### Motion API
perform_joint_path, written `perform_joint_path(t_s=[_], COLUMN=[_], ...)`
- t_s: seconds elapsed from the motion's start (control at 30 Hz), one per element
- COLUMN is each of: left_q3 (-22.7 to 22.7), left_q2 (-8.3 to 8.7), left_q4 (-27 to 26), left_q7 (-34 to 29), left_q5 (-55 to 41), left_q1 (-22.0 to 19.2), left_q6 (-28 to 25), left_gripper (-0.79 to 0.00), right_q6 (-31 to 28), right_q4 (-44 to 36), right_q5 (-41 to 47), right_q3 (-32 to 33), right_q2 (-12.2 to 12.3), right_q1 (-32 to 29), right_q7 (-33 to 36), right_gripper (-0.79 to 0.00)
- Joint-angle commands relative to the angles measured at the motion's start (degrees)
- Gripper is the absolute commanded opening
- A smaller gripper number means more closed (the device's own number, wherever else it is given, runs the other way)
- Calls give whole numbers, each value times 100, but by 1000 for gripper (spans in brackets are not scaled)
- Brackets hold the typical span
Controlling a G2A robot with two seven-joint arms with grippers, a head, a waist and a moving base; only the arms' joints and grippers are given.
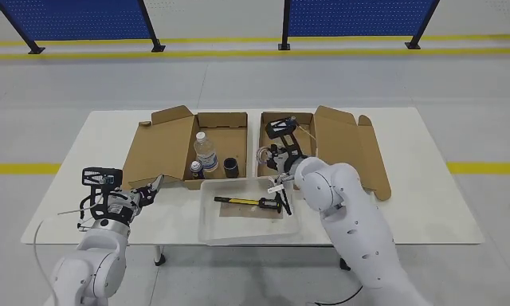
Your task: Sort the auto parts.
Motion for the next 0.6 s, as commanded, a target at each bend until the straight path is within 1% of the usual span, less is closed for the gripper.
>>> perform_joint_path(t_s=[0.0, 0.27, 0.57], left_q3=[0, 0, 0], left_q2=[0, 0, 0], left_q4=[0, 0, 0], left_q7=[0, 0, 0], left_q5=[0, 0, 0], left_q1=[0, 0, 0], left_q6=[0, 0, 0], left_gripper=[0, 0, 0], right_q6=[85, 210, 77], right_q4=[168, 759, 1274], right_q5=[-53, -259, -391], right_q3=[76, 485, 844], right_q2=[7, 77, 172], right_q1=[108, 348, 468], right_q7=[131, 448, 881], right_gripper=[-785, -785, -785])
